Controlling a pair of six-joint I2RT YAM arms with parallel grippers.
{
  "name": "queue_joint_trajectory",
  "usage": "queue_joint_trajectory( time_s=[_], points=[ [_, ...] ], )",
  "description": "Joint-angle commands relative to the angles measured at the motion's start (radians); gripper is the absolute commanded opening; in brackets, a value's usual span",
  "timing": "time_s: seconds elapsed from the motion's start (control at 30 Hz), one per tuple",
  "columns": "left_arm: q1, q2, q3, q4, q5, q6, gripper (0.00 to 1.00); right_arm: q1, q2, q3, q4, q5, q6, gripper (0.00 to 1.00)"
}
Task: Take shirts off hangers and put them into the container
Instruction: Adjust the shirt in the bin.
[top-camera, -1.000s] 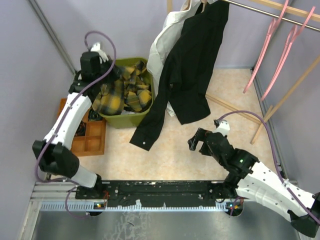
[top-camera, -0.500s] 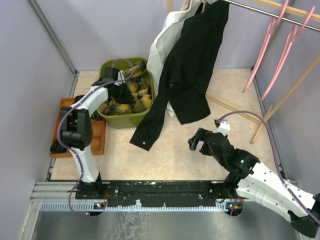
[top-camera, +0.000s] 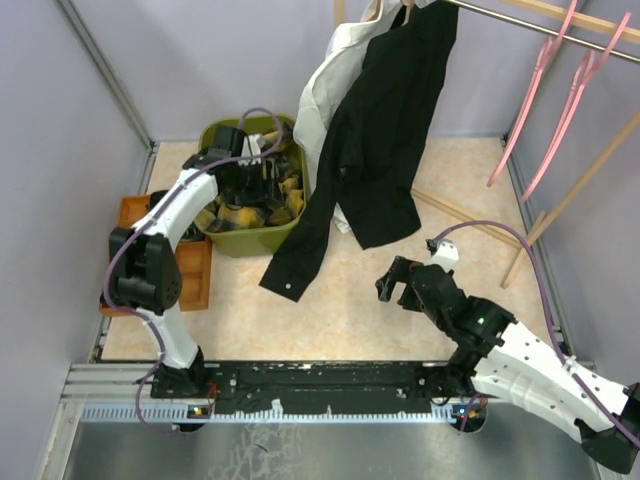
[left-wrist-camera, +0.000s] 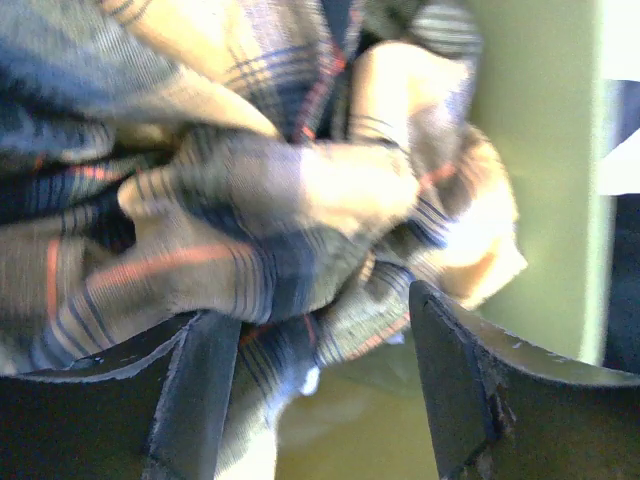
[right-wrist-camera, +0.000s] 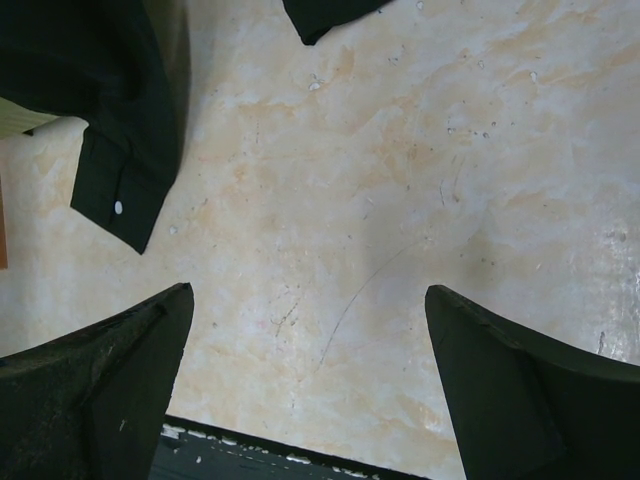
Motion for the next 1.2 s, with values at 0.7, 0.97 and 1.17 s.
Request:
queue_joint_trajectory(
  time_s=[0.7, 0.97, 1.17],
  points=[
    [0.085, -0.244, -0.199, 0.114, -0.267, -0.036, 0.91, 0.006, 0.000, 0.060, 0.028, 0.015, 0.002, 0.99],
    [0.070, 0.026, -0.272, 0.136, 0.027, -0.058, 0.80, 0.006, -0.006, 0.067, 0.010, 0.013, 0.003, 0.99],
    [0.071, 0.035, -0.356, 0.192, 0.135, -0.060, 0.81, 0.006, -0.014, 0.067, 0.003, 0.023, 0.002, 0.99]
  ],
)
